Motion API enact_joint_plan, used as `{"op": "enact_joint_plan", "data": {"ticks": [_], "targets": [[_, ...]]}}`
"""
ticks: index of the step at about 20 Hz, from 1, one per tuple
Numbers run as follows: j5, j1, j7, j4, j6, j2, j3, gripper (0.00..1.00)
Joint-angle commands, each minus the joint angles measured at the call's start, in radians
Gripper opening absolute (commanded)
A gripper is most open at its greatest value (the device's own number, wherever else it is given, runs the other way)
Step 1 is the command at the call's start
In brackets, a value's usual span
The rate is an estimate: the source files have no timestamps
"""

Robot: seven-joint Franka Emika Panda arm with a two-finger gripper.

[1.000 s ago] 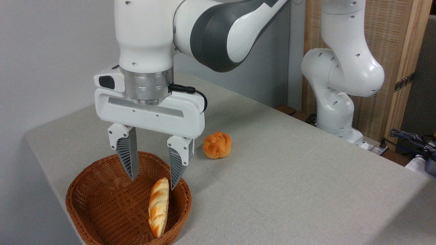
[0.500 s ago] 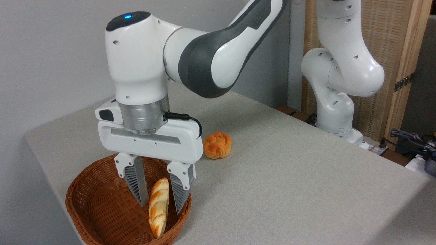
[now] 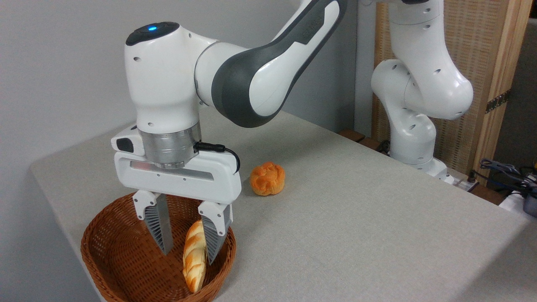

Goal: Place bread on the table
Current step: 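Close the gripper on the middle of the baguette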

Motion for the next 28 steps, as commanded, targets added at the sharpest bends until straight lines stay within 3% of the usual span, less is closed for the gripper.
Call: {"op": "enact_joint_plan", "data": {"ticks": [1, 5, 28], "targets": [[-0.027, -0.001, -0.014, -0.001, 0.028, 0.001, -0.001, 0.28], [-0.025, -0.001, -0.008, -0.001, 0.028, 0.001, -0.001, 0.06], [-0.022, 0.001, 0.015, 0.005, 0.028, -0.013, 0.002, 0.02]]}}
